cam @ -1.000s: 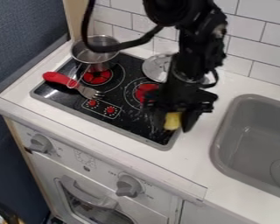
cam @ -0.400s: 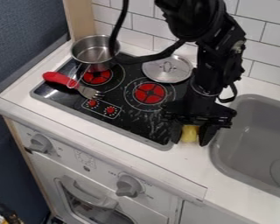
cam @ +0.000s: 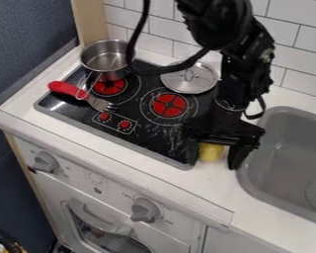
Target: Move the lemon on the right side of the stove
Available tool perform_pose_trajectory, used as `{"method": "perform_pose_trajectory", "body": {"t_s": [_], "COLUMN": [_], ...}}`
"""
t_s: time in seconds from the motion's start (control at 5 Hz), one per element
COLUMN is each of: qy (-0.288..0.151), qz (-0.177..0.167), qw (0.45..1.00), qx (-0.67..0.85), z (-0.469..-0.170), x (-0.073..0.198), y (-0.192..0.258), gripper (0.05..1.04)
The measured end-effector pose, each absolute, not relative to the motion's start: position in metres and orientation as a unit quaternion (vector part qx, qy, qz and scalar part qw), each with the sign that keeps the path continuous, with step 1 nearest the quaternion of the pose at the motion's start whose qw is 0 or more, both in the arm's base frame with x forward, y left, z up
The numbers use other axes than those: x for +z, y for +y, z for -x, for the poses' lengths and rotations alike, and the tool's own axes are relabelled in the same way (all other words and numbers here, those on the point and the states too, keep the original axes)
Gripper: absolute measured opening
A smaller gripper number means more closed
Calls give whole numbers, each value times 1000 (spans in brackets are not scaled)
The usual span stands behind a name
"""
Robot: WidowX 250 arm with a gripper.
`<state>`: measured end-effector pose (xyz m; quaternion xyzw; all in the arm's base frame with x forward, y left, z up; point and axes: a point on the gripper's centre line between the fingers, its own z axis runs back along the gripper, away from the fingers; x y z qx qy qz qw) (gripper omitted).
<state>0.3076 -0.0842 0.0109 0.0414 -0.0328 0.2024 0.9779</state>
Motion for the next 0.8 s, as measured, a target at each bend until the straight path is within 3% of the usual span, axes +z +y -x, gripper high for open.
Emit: {"method": "perform_pose_trajectory", "body": {"t_s": [0.4,0.6,0.8], "qy": [-82,-121,-123], "qz": [3,22,23], "qw": [969,963,962], "qx": [235,239,242], "z": [-311,-310,-310], "x": [62,101,103], "y": [-66,-61,-60], "gripper": [1001,1001,1001]}}
